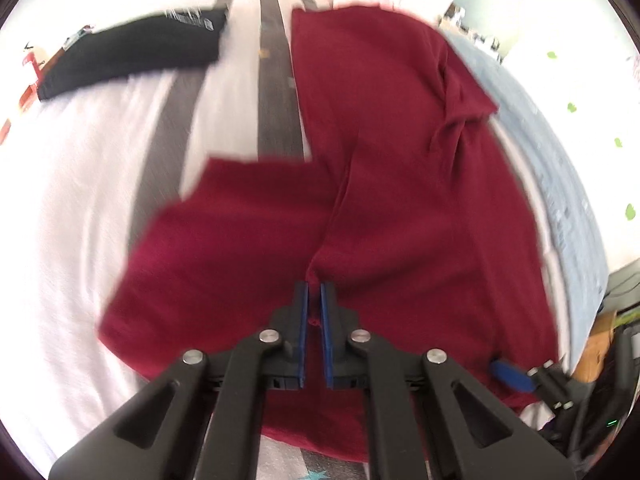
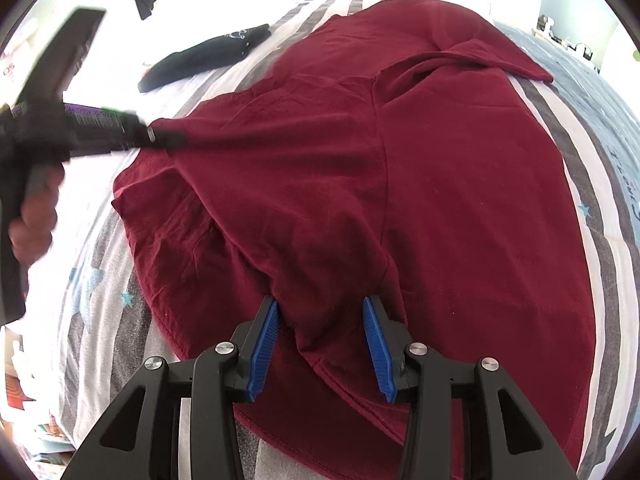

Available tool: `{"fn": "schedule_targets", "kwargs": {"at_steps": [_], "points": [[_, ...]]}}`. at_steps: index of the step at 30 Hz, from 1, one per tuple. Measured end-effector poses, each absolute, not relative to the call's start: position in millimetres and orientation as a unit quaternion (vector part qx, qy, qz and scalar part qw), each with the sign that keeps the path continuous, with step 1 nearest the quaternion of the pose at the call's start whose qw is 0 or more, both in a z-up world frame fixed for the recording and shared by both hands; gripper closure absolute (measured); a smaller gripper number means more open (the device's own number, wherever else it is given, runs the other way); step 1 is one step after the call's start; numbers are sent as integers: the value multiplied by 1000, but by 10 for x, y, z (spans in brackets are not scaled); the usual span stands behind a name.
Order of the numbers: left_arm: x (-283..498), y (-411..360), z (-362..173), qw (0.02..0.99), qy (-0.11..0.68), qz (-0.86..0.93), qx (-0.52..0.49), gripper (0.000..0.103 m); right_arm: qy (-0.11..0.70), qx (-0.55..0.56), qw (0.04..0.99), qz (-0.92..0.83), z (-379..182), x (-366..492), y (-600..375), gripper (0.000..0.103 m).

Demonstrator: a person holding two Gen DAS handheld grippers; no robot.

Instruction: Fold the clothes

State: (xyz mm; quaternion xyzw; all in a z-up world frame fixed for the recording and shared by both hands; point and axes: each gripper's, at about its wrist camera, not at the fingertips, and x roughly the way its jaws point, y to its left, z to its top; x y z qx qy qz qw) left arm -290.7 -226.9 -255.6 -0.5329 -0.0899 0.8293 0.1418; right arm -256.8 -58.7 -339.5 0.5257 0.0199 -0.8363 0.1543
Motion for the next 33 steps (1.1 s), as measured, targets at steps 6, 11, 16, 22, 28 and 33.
{"fn": "schedule_targets", "kwargs": {"at_steps": [6, 11, 16, 22, 28, 33], "points": [[-2931, -2462, -2552, 144, -84, 824, -541, 98, 36, 516, 167, -839, -3338, -2531, -725, 64], [-2856, -2537, -2657, 146, -92, 817, -551, 98, 54, 512, 166, -841, -3351, -2466, -772, 64], [-2898, -2512, -2765, 139, -102, 812, -557, 98, 75, 511, 164, -840, -3397, -2429, -805, 63], [-2932, -2502, -2824, 139, -101, 809, -562, 98, 68, 513, 152, -842, -3451, -2452, -724, 63], [-2950, -2519, -2857, 137, -106, 808, -563, 98, 56, 516, 155, -841, -3450, -2444, -684, 85], [-2930, -2569, -2762, 138, -104, 817, -550, 98, 12, 524, 176, -833, -3360, -2479, -612, 95]]}}
